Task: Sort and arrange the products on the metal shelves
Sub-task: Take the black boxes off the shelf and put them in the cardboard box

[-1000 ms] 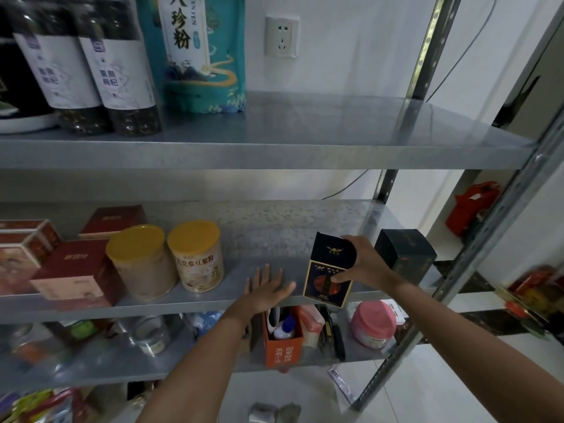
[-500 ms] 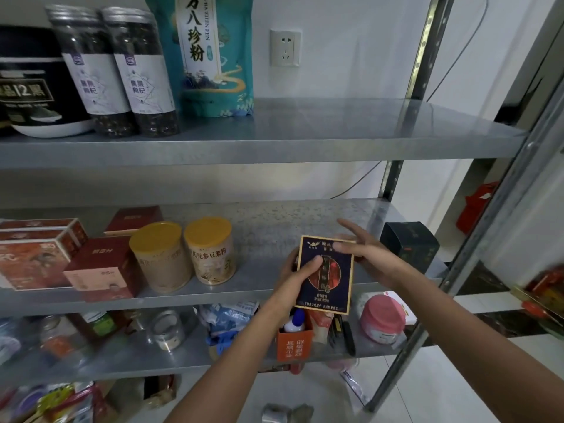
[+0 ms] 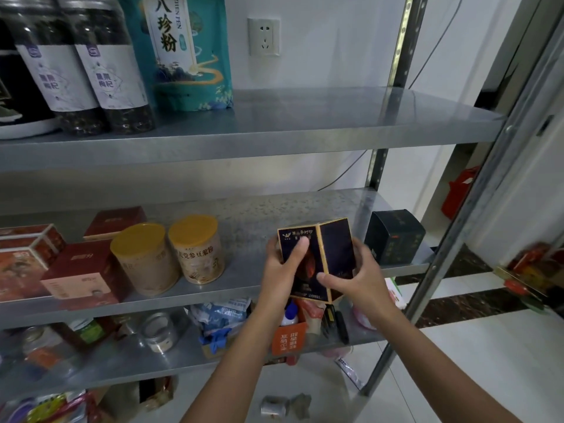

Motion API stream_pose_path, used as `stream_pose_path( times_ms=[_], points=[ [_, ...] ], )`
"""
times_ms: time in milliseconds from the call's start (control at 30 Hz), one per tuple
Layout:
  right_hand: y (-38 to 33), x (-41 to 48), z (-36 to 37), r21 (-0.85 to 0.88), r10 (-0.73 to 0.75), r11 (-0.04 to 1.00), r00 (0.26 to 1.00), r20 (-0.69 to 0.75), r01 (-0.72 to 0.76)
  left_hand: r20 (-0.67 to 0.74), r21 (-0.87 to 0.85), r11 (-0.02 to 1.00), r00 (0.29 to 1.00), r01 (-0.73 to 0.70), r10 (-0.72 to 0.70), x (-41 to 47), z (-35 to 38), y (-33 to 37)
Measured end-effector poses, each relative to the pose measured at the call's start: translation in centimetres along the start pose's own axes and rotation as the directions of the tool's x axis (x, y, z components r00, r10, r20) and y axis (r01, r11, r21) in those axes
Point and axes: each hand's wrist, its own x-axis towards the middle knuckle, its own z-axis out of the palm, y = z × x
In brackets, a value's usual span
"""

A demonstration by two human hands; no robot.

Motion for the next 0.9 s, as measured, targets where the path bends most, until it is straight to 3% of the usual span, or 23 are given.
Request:
stream_pose_path(
  times_ms=[100,200,300,400,500,600,700,767,833,900],
  points=[
    [-0.4,-1.4,0.9,-0.129,-0.15,0.982,0.986,-0.067,0.14,0.036,-0.008,0.998,0.997,-0.064,0.064,0.2,1.0,0.2],
    [-0.1,-2.2,0.8,-0.1,-0.185,0.978,0.982,-0.036,0.18,-0.023,-0.09,0.993,0.997,-0.074,0.072,0.3,1.1,0.4],
    [-0.4,-1.9,-1.5,0.037,-0.11,0.994,0.99,0.082,0.108,-0.017,-0.22,0.974,0.999,-0.051,0.049,0.0,0.1,0.5],
    [-1.7,-0.8,-3.3,0.11,0.014,0.993,0.972,0.233,-0.041,0.137,-0.302,0.953,0.988,-0.028,0.073,-0.6,-0.8,0.9],
    [-2.9,-0.1,-3.7,0.2,0.008,0.976,0.938,0.347,-0.083,0.277,-0.19,0.975,0.946,-0.118,0.169,-1.3,-0.2,1.2],
    [-3.5,0.1,-4.4,0.242,-0.059,0.97,0.932,0.357,-0.031,0.294,-0.049,0.951,0.906,-0.305,0.306,-1.9,0.2,1.6],
    [-4.0,0.0,-5.4,0.212,-0.092,0.977,0.879,0.467,-0.011,0.357,-0.064,0.928,0.86,-0.366,0.364,-1.7,-0.4,2.1],
    [-4.0,-0.2,-5.1,0.192,-0.108,0.981,0.896,0.43,0.027,0.415,-0.113,0.94,0.844,-0.323,0.34,-1.5,-0.9,2.4],
    [-3.8,-0.7,-4.0,0.215,-0.139,0.973,0.951,0.277,0.08,0.429,-0.111,0.949,0.848,-0.294,0.312,-1.2,-1.0,2.8],
    [-3.6,-1.5,-2.7,0.272,-0.15,0.955,0.982,0.111,0.115,0.331,-0.052,0.949,0.892,-0.31,0.309,-0.9,-1.0,3.2]
  ],
)
